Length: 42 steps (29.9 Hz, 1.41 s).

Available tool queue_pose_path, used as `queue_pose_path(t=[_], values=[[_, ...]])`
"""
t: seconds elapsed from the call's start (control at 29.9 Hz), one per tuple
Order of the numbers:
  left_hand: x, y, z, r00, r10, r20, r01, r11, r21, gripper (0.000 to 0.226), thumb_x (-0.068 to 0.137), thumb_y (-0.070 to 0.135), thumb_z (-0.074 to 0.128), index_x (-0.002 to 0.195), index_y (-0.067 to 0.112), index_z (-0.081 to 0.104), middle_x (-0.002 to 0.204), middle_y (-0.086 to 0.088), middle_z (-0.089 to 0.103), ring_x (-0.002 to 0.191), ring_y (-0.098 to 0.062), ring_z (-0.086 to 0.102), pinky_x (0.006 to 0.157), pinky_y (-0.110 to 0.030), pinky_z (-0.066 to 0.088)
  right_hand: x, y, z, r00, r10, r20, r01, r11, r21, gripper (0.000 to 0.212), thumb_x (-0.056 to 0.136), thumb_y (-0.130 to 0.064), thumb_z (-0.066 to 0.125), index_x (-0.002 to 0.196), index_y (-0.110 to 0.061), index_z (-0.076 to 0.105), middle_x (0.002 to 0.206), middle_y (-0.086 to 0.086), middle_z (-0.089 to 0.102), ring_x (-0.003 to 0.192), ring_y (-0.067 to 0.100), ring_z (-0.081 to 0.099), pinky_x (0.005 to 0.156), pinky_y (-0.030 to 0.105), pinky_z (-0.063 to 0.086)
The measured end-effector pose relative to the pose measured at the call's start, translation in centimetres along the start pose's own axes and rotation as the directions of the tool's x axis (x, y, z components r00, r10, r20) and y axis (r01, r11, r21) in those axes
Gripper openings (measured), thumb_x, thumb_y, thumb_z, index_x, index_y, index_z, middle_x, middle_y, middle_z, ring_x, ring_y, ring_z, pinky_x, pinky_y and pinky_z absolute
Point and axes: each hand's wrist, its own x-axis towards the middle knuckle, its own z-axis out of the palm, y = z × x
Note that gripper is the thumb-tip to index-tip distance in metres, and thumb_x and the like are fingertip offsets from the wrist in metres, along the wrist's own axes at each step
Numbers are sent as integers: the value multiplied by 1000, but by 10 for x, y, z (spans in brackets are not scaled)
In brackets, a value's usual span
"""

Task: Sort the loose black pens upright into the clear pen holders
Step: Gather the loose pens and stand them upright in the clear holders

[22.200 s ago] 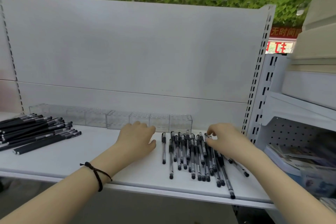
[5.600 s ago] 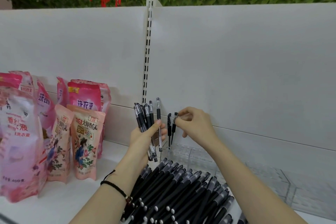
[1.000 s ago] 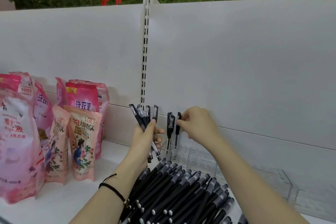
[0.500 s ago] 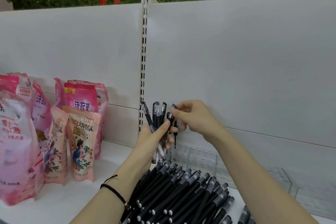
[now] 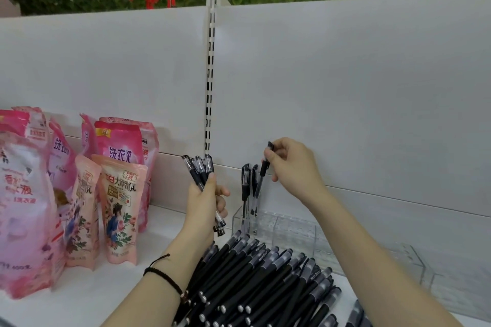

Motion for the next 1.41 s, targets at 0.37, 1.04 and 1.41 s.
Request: queue_pose_path(t=[0.37, 1.04, 1.41], values=[[-6, 4, 5, 992, 9, 126, 3, 996, -92, 16, 101, 18, 48, 93, 5, 51, 75, -5, 57, 46, -8, 47, 37, -19, 36, -6, 17, 12, 986, 51, 159, 12, 928, -371, 22, 83, -39, 70, 75, -19, 62, 73, -1, 68, 67, 22, 66, 71, 39, 56], [-4, 0, 0, 999, 21, 40, -23, 999, 36, 14, 101, 22, 48, 101, 14, 60, 75, -8, 67, 44, -9, 60, 39, -19, 45, 2, -8, -17, 997, 8, 75, -10, 1000, 20, 21, 90, -29, 66, 79, -10, 66, 56, -2, 57, 41, 4, 51, 43, 10, 36], [-3, -4, 0, 999, -40, 15, 38, 996, 78, 18, 102, 25, 47, 103, 11, 57, 60, 1, 43, 37, -5, 29, 34, -17, 25, 0, 1, -7, 990, -128, 50, 133, 984, -115, 20, 87, -32, 68, 80, -13, 67, 67, -3, 63, 58, 14, 56, 66, 35, 51]])
